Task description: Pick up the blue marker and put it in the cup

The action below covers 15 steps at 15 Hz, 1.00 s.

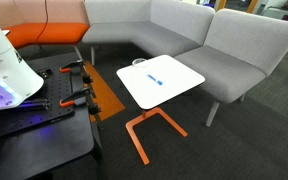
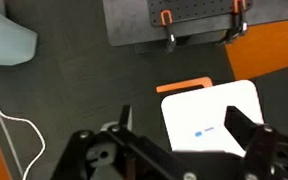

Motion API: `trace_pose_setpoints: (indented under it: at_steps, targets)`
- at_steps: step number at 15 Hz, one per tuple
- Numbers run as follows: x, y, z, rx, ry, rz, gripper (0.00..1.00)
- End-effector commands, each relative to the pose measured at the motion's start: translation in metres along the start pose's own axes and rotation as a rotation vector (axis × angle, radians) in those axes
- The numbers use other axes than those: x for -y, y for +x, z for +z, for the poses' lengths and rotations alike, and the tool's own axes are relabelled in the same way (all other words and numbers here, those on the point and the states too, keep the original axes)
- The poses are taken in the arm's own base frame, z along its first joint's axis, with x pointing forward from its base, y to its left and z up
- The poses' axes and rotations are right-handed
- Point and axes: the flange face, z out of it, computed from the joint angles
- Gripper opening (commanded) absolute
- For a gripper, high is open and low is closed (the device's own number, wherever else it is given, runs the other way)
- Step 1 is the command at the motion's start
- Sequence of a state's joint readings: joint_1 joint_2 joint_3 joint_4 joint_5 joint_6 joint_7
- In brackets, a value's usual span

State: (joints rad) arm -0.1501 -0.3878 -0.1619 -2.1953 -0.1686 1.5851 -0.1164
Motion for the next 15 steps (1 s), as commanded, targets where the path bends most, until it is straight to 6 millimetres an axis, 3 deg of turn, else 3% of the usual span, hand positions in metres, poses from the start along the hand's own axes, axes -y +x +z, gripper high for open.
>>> trace_pose_setpoints:
  at_steps: [1,5,7,9,12,15]
  targets:
    - [0.0,0.0,-0.001,0.001,0.0,0.0,1.0]
    - [0.0,0.0,-0.001,0.001,0.0,0.0,1.0]
    - [0.009,0.016,-0.002,-0.012,0.04,0.071,1.0]
    - [0.028,0.039,0.003,-0.01,0.091,0.185,1.0]
    - [0.075,0.086,0.02,-0.022,0.145,0.35,1.0]
    - [0.122,0.127,0.051,-0.056,0.177,0.506,1.0]
